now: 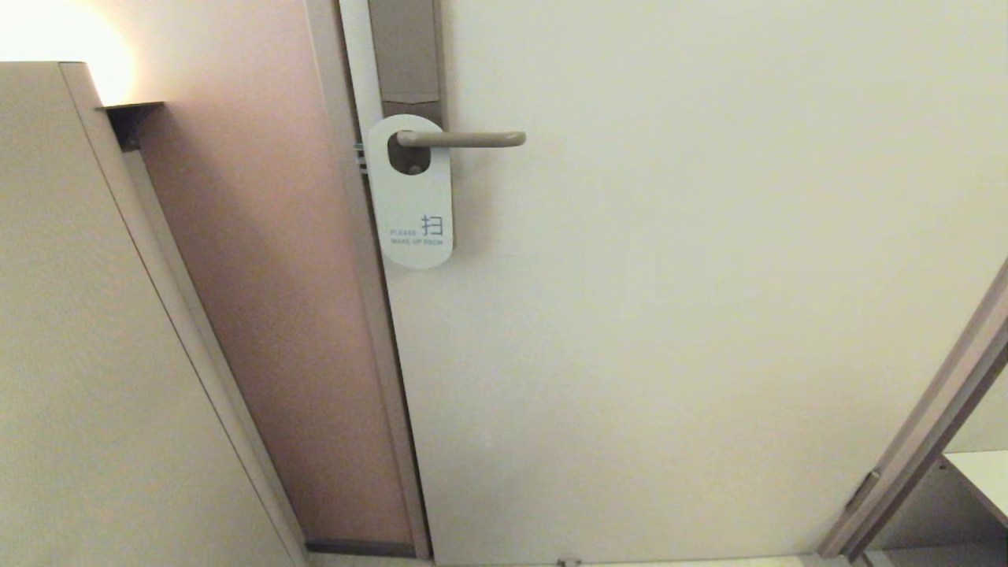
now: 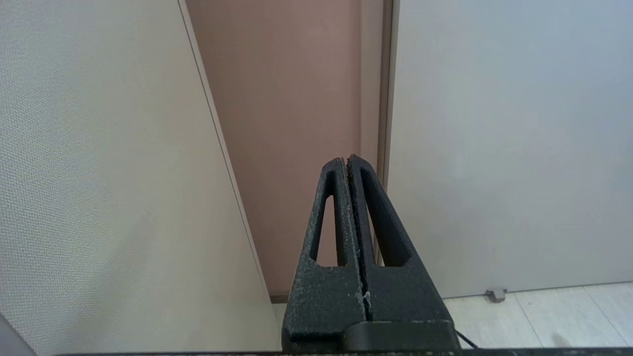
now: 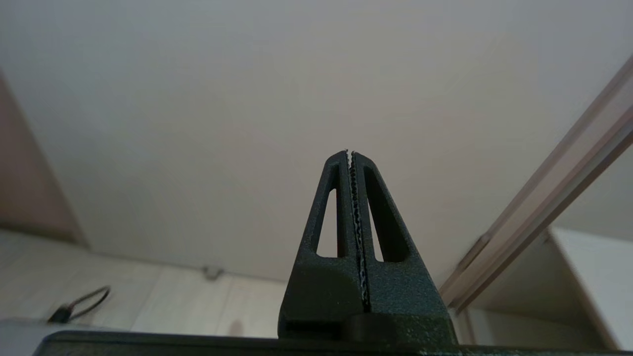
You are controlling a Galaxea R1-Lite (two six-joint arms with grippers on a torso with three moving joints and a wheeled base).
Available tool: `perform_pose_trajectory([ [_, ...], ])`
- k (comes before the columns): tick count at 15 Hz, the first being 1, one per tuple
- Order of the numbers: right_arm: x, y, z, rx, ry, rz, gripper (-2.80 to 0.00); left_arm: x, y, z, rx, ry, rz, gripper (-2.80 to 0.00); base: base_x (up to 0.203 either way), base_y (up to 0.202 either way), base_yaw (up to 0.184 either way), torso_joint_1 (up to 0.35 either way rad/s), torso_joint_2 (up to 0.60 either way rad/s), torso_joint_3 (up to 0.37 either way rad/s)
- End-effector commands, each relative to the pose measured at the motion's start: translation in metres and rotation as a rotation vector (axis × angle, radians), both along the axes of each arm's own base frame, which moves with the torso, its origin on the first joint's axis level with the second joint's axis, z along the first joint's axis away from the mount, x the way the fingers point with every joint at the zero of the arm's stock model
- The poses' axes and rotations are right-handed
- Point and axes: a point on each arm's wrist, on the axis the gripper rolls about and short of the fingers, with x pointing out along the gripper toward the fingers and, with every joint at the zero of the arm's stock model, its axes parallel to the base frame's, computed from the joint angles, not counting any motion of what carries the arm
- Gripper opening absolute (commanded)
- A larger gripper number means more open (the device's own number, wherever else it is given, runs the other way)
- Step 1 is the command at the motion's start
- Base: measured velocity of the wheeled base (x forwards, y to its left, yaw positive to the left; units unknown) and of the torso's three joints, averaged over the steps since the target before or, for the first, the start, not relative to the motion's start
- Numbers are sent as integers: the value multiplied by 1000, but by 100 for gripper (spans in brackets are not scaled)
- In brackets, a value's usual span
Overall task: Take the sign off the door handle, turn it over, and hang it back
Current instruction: Take down the sign
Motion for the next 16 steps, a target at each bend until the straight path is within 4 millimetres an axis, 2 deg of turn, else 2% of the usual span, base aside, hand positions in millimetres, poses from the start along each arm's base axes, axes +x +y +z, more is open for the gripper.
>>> perform_pose_trajectory([
  [1, -10, 0, -7, 19, -77, 4, -280, 0, 0, 0, 0, 2, 3, -280, 0, 0, 0, 0, 0, 0],
  [3, -11, 0, -8, 80, -80, -6, -280, 0, 0, 0, 0, 2, 0, -280, 0, 0, 0, 0, 0, 0],
  [16, -11, 0, -8, 84, -80, -9, -280, 0, 0, 0, 0, 2, 0, -280, 0, 0, 0, 0, 0, 0],
])
